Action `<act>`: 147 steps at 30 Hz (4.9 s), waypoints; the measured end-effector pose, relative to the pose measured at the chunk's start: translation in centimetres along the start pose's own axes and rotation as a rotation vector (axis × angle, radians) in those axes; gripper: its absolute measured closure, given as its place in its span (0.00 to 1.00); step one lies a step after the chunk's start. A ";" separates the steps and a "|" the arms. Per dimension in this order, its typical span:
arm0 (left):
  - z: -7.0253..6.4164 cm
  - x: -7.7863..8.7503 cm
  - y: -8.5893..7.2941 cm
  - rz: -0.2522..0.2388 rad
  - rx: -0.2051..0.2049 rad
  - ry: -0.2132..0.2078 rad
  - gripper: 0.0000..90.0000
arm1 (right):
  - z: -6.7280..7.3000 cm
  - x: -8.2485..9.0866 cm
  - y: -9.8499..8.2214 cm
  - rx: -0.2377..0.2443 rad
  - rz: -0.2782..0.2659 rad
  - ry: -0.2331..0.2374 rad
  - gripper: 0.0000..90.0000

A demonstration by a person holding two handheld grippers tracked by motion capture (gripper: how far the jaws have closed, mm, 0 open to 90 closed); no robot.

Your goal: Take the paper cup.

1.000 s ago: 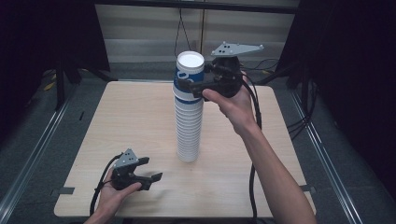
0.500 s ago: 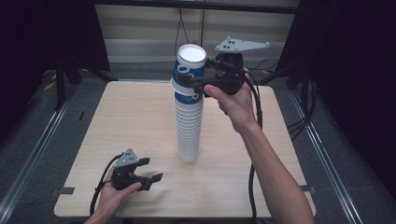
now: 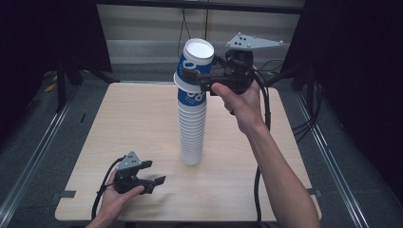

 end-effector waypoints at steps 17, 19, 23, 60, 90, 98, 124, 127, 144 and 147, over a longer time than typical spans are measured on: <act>0.4 0.2 -0.1 -0.019 0.056 0.007 0.19 | -0.2 1.9 0.9 -0.030 -0.077 0.008 0.27; 0.6 0.4 0.0 -0.025 0.073 0.001 0.18 | -0.3 2.5 1.0 -0.027 -0.078 0.000 0.27; 0.7 0.4 0.0 -0.030 0.080 -0.001 0.18 | -0.8 3.6 0.9 -0.024 -0.081 -0.014 0.27; -2.0 0.2 5.4 -0.127 -0.025 -0.110 0.19 | -2.7 10.0 -9.0 -0.081 0.021 -0.059 0.28; -5.3 -2.7 6.2 -0.106 -0.156 -0.284 0.18 | 0.3 6.7 -19.6 -0.125 0.149 0.136 0.28; -5.3 -3.4 5.4 -0.079 -0.146 -0.310 0.18 | 1.0 5.7 -20.7 -0.124 0.176 0.176 0.28; -5.9 -3.9 5.6 -0.071 -0.164 -0.363 0.17 | 3.0 3.3 -22.6 -0.129 0.245 0.296 0.28; -6.0 -3.9 5.7 -0.075 -0.163 -0.370 0.17 | 3.3 3.1 -22.6 -0.132 0.245 0.305 0.28; -6.1 -4.3 5.7 -0.068 -0.155 -0.376 0.16 | 3.9 2.6 -22.7 -0.114 0.247 0.322 0.28; -6.1 -4.4 5.6 -0.065 -0.159 -0.377 0.17 | 4.0 2.6 -22.7 -0.098 0.254 0.314 0.28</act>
Point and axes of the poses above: each handheld gripper's, and its own axes: x roughly backward along the jaws, y roughly out of its top, z roughly to its left, the point moved 1 cm from there along -x, roughly forward along the jaws, and after that the axes turned 6 degrees about -y, right-handed, at the moved point
